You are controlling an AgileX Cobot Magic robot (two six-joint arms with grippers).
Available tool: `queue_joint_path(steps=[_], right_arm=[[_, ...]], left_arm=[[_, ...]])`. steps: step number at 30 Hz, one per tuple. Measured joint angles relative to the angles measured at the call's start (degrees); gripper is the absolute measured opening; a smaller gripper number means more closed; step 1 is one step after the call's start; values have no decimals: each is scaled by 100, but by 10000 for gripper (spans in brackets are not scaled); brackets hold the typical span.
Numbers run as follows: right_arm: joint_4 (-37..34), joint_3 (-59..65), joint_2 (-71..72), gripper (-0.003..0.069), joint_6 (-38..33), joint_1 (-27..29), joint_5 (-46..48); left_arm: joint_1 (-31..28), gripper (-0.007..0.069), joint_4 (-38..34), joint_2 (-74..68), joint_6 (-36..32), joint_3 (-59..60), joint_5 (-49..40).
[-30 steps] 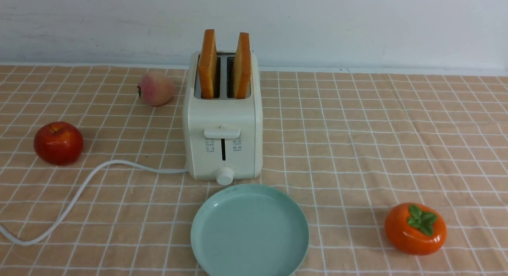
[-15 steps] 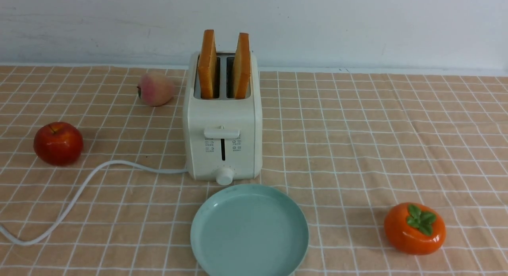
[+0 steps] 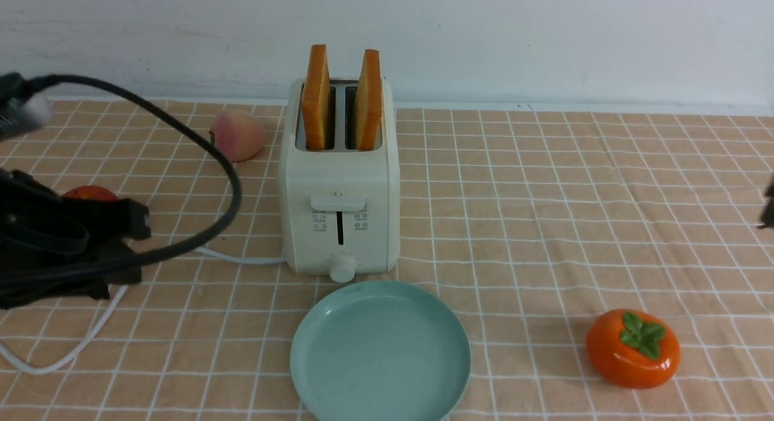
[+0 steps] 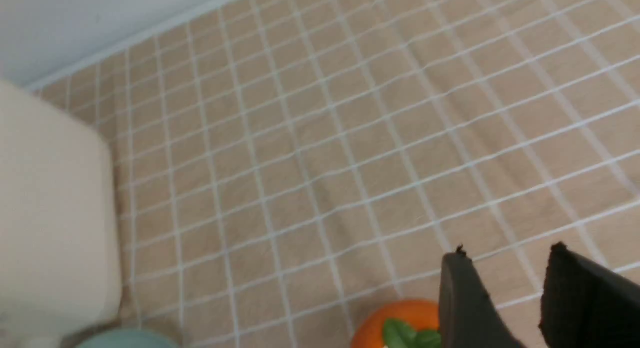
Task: Take toasted bread from bread machine on light coffee tablecloth place on plate.
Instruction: 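Grasp the toast slice in the toaster and pull it up out of the slot with the right gripper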
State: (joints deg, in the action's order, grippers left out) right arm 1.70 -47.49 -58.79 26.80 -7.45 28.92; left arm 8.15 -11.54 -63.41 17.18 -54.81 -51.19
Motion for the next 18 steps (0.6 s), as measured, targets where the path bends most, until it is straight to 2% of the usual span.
queue_joint_path(steps=[1, 2, 4, 5, 7, 11, 13, 17, 18], right_arm=[[-390, -131, -331, 240, -692, -368, 47], [-437, -186, -423, 240, -779, -410, 47], [-1145, -723, -1003, 240, -1826, -892, 249], [-1272, -778, -1102, 240, -1955, -920, 277], [-2101, -1604, -1759, 240, -2550, -1193, 549], [-3057, -3034, -2748, 241, -3303, -1288, 1171], [-3304, -3799, -3212, 246, -3540, -1302, 1529], [-3410, -4917, -4008, 276, -3679, -1382, 2041], [-3410, -5431, -4326, 304, -3684, -1467, 2154]], left_arm=[[0, 242, -115, -118, -10, 0, -96], [0, 242, -132, -133, -10, 0, -112], [0, 242, -185, -133, -13, -2, -163], [0, 242, -194, -122, -13, -2, -162], [0, 242, -212, -46, -13, -2, -181], [0, 242, -222, 205, -13, -2, -269], [0, 242, -222, 316, -13, -2, -295], [0, 242, -222, 519, -13, -6, -310], [0, 242, -222, 576, -13, -6, -314]])
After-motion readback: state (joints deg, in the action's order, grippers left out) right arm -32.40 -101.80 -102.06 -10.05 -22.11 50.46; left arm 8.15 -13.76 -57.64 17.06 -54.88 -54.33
